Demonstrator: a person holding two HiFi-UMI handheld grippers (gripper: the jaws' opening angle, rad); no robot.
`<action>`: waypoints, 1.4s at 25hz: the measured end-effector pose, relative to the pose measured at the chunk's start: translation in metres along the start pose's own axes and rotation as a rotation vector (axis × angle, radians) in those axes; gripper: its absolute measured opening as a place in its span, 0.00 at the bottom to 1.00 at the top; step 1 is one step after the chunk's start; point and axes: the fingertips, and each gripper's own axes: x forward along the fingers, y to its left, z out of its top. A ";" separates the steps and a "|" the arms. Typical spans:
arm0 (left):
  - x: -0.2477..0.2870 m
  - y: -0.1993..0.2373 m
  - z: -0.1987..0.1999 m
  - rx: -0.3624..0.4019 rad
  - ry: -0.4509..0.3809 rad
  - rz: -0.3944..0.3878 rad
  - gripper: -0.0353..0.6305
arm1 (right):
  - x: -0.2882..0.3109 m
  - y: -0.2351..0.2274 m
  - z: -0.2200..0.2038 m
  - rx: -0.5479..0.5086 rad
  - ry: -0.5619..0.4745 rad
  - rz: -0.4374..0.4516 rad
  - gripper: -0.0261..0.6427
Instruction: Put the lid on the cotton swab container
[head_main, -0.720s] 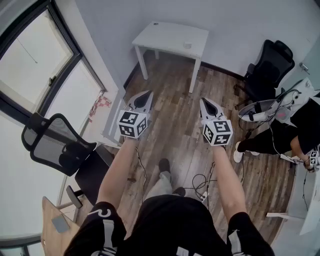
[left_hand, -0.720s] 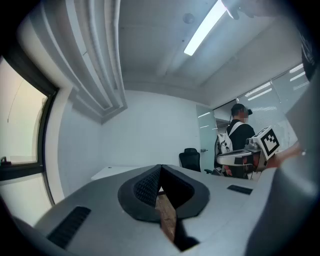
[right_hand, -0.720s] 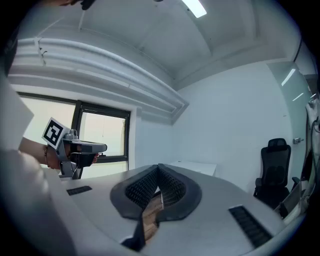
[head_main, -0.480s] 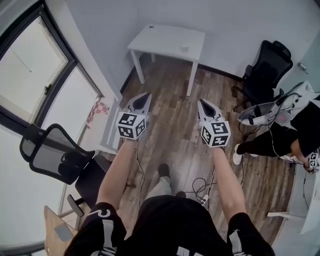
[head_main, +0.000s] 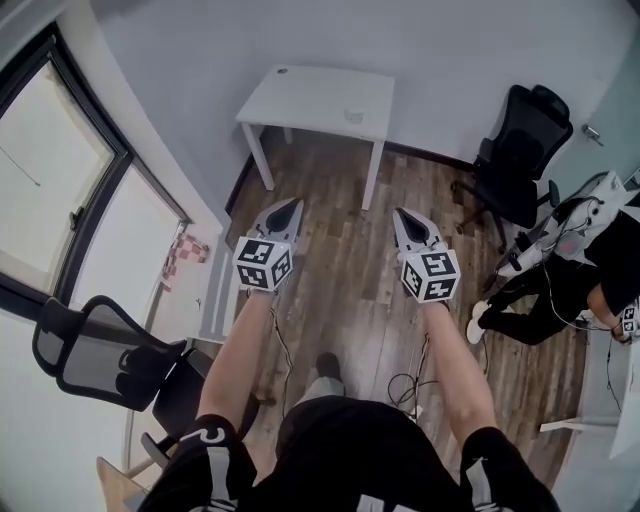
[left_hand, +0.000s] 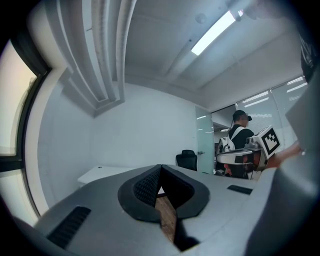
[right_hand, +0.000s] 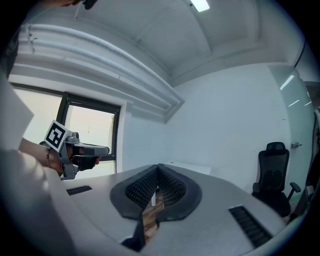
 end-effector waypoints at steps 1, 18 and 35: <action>0.005 0.006 -0.001 -0.002 0.000 -0.003 0.09 | 0.007 0.000 -0.001 0.000 0.003 -0.002 0.06; 0.094 0.065 -0.011 -0.013 0.022 -0.029 0.09 | 0.101 -0.049 -0.018 0.038 0.009 -0.041 0.06; 0.291 0.149 0.002 0.020 0.058 -0.065 0.09 | 0.266 -0.188 -0.013 0.076 0.004 -0.049 0.06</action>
